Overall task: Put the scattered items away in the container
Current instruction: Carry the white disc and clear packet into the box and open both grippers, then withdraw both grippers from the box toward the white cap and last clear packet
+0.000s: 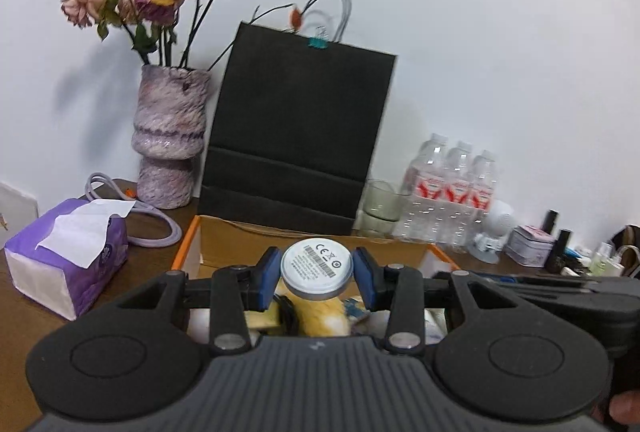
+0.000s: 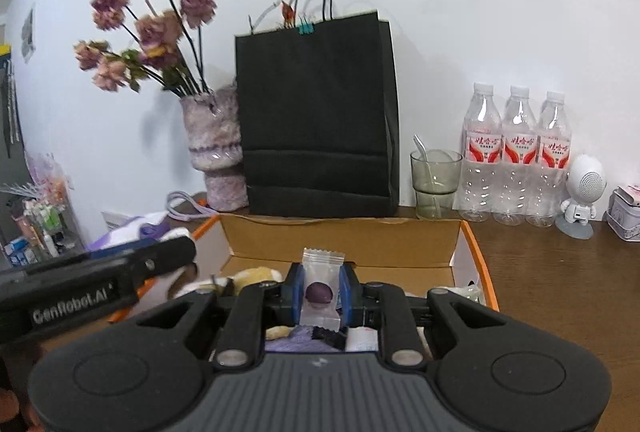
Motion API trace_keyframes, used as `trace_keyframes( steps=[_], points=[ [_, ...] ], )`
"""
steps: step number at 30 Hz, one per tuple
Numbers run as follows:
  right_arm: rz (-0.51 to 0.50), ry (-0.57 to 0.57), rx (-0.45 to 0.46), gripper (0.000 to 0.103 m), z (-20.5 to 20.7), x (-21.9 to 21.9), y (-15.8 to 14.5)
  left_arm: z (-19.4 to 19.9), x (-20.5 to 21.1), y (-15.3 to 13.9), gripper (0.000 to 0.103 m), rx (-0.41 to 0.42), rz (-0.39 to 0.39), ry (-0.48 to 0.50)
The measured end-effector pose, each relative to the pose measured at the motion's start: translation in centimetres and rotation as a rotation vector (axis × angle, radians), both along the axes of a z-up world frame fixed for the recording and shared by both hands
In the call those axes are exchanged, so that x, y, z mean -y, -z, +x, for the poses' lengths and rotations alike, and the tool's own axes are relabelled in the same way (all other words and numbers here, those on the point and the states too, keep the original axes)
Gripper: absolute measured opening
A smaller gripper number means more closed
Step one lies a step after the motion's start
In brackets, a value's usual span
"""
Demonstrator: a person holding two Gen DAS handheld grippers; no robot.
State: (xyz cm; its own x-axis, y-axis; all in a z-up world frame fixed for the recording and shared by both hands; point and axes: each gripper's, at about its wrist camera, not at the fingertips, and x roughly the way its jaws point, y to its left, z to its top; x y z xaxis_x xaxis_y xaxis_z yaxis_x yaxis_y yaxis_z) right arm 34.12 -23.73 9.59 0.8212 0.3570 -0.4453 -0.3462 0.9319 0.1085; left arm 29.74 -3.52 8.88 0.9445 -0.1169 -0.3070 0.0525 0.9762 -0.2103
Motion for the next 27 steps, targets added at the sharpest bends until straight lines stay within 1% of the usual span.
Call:
trace_keyframes(
  steps=[5,9,11,12,13,14,15,17,18,20,24,27],
  points=[
    [-0.018,0.020,-0.047,0.018,2.1,-0.1,1.4,2.3,-0.3,1.2,0.040,-0.043,0.022,0.001],
    [-0.025,0.028,-0.068,0.018,2.9,0.0,2.0,3.1,-0.2,1.7,0.041,-0.054,0.048,0.006],
    [-0.029,0.037,-0.080,0.022,3.0,0.1,2.2,3.3,0.1,1.9,0.044,-0.058,0.069,-0.001],
    [-0.031,0.046,-0.086,0.040,3.2,0.2,2.2,3.3,0.1,1.9,0.064,-0.061,0.078,-0.016],
    [-0.030,0.055,-0.093,0.075,3.3,0.4,2.2,3.2,0.1,1.9,0.094,-0.062,0.082,-0.037],
    [-0.032,0.075,-0.094,0.086,3.3,0.6,2.2,3.1,0.0,1.8,0.103,-0.055,0.083,-0.067],
    [-0.035,0.093,-0.088,0.093,3.3,0.8,2.1,2.8,-0.1,1.6,0.103,-0.039,0.085,-0.095],
    [-0.011,0.082,-0.084,0.098,3.2,1.3,1.8,2.5,-0.4,1.3,0.103,-0.023,0.090,-0.111],
    [0.009,0.072,-0.087,0.103,3.2,1.6,1.6,2.4,-0.5,1.2,0.103,-0.021,0.086,-0.115],
    [0.032,0.067,-0.089,0.103,3.0,1.9,1.3,2.4,-0.7,1.2,0.103,-0.030,0.079,-0.124],
    [0.020,0.070,-0.083,0.103,2.9,1.8,1.1,2.5,-0.9,1.2,0.103,-0.052,0.072,-0.132],
    [0.018,0.066,-0.085,0.103,2.8,1.7,1.0,2.4,-0.9,1.1,0.103,-0.051,0.070,-0.134]
  ],
)
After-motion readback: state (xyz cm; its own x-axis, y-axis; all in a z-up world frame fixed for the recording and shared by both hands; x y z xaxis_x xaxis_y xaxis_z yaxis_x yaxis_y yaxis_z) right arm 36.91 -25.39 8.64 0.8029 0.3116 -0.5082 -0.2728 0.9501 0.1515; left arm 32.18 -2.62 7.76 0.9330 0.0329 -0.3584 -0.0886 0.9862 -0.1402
